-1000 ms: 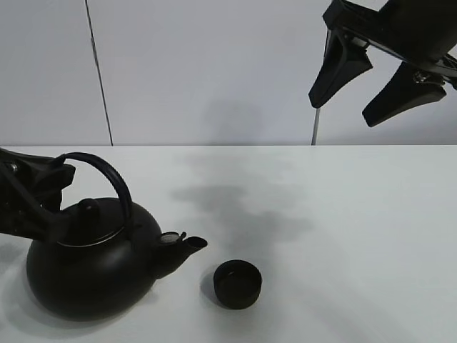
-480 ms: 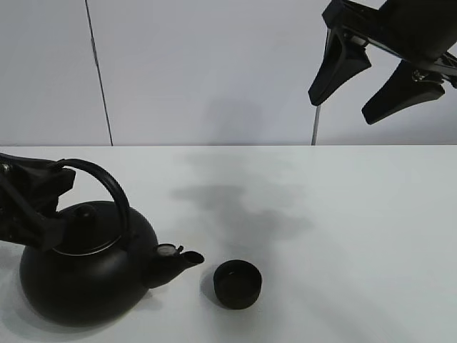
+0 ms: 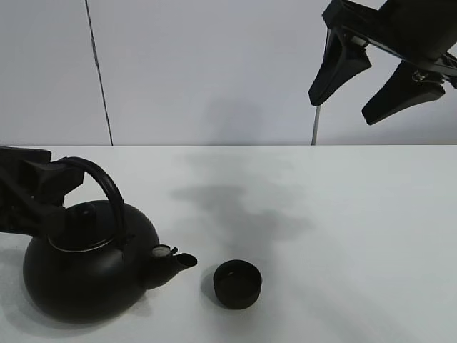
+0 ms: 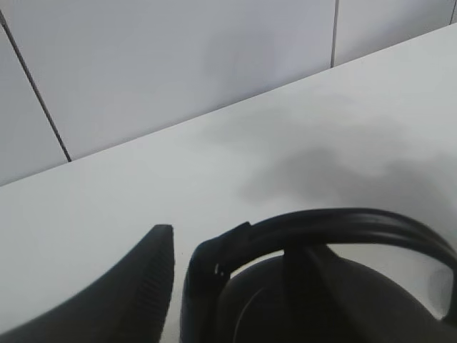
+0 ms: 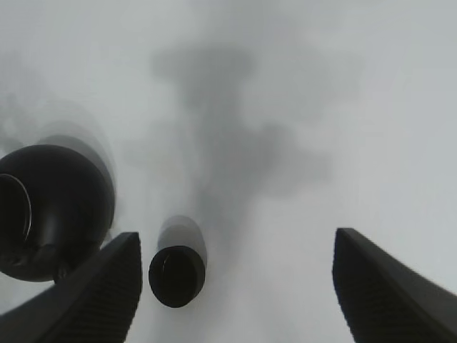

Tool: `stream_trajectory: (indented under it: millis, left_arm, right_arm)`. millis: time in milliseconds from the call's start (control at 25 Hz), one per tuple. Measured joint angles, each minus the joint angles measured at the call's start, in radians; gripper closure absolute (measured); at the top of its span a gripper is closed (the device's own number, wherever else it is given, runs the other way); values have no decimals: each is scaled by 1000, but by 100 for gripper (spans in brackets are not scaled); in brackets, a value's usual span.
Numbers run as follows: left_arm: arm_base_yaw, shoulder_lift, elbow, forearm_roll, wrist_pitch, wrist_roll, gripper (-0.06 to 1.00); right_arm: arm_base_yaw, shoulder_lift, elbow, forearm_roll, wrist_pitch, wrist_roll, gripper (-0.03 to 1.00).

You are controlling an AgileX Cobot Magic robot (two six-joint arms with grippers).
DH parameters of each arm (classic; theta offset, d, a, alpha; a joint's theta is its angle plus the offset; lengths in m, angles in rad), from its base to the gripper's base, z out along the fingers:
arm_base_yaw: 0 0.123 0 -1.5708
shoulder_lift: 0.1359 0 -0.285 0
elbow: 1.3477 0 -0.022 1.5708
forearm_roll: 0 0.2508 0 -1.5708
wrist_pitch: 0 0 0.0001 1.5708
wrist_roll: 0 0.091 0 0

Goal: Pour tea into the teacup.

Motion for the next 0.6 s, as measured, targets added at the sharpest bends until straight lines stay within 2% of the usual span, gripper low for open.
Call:
stream_trajectory:
  millis: [240,360,600]
  left_arm:
    - [0,-1,8,0,-2,-51,58]
    - [0,-8,45,2,-35,-58,58]
    - [0,-24,136,2,-38,-64,58]
  right_arm:
    - [0,0,0,0,2,0,45]
    - [0,0,0,0,4,0,45]
    - [0,0,0,0,3,0,45]
